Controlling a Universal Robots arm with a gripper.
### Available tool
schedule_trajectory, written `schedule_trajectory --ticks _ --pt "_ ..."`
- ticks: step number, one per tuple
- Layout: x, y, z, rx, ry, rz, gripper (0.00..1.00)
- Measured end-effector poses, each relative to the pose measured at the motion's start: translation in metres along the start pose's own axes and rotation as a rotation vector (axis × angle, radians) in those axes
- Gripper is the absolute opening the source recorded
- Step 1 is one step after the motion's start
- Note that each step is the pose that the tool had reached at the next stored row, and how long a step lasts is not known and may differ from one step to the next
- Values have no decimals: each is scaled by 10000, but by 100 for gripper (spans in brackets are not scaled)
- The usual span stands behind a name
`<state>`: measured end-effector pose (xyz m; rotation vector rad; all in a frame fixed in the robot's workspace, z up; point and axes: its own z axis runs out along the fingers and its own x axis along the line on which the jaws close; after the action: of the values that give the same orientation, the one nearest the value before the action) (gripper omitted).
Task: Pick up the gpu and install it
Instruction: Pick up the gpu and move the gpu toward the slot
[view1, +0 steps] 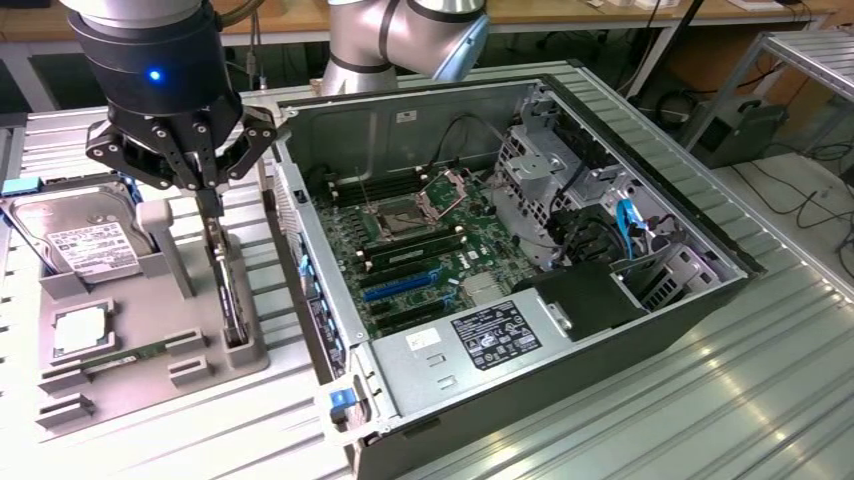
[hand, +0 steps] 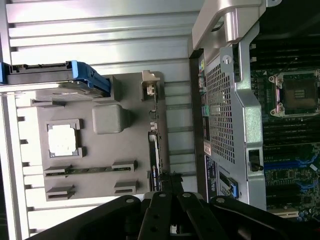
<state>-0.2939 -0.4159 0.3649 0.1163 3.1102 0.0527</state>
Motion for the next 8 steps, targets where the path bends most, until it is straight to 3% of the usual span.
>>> schedule_trajectory --ticks 1,5,8 --pt "0 0 0 0 0 0 11" --pt "0 0 0 0 0 -1 30" --pt "0 0 0 0 0 0 30"
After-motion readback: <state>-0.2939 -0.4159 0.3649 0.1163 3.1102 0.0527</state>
